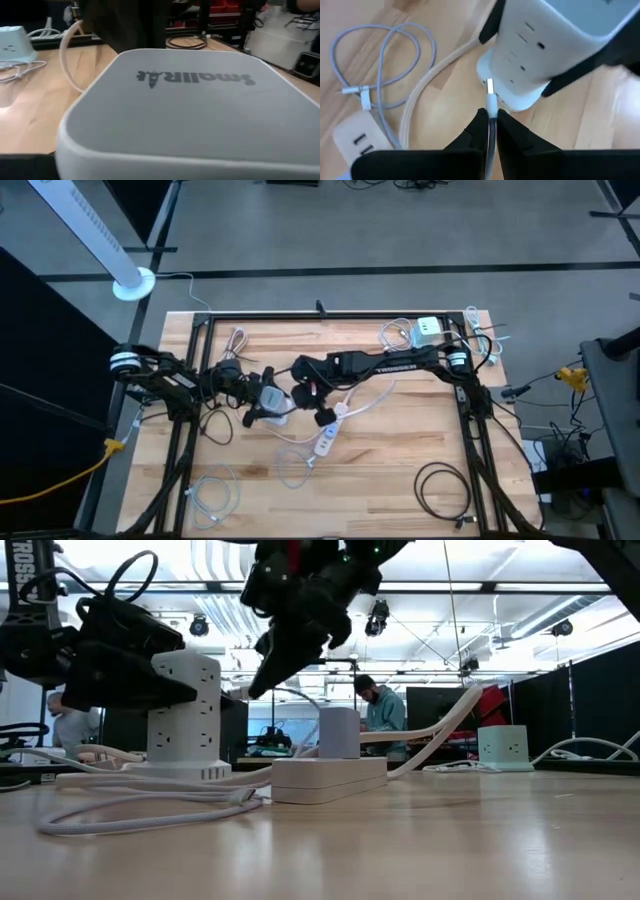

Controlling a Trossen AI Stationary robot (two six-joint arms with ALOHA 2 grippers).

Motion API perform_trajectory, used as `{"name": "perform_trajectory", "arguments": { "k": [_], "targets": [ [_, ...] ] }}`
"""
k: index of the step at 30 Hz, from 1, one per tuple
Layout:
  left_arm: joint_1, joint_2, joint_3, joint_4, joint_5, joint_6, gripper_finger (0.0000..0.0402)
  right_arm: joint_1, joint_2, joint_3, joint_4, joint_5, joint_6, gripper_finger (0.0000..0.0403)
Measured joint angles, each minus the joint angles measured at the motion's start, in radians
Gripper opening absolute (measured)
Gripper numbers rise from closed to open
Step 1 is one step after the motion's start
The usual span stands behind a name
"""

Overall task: Insert USB
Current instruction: Insert the purple charger cable into the white outlet extension

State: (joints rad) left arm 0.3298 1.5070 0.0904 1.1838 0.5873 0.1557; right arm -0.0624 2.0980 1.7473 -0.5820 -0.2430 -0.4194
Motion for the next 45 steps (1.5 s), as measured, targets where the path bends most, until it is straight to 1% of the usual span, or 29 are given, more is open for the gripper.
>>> {"name": "perform_trajectory", "arguments": {
  "k": [5,7,8,13,15,19,29,45],
  "targets": [
    [0.004,-0.001,0.000,0.106,-0.178,0.007,0.0287,-0.001,0.043,-0.001,0.055,0.196,0.103,0.0009],
    [0.002,0.000,-0.001,0.089,-0.253,-0.003,0.0287,-0.011,0.059,-0.001,0.064,0.211,0.129,0.0009],
    [0.003,0.002,-0.001,0.079,-0.273,-0.004,0.0287,-0.016,0.066,-0.001,0.072,0.212,0.135,0.0009],
    [0.002,-0.001,-0.006,0.039,-0.276,-0.019,0.0287,-0.048,0.107,-0.011,0.103,0.212,0.133,0.0009],
    [0.002,-0.002,-0.010,0.026,-0.293,-0.030,0.0287,-0.057,0.111,-0.029,0.133,0.208,0.137,0.0009],
    [0.003,0.001,-0.020,0.021,-0.305,-0.043,0.0287,-0.069,0.128,-0.080,0.222,0.159,0.160,0.0009],
    [0.005,0.005,-0.027,-0.002,-0.313,-0.055,0.0287,-0.064,0.151,-0.116,0.263,0.158,0.165,0.0007],
    [0.005,0.009,-0.031,0.005,-0.318,-0.083,0.0287,-0.066,0.151,-0.118,0.281,0.157,0.186,0.0007]
  ]
}}
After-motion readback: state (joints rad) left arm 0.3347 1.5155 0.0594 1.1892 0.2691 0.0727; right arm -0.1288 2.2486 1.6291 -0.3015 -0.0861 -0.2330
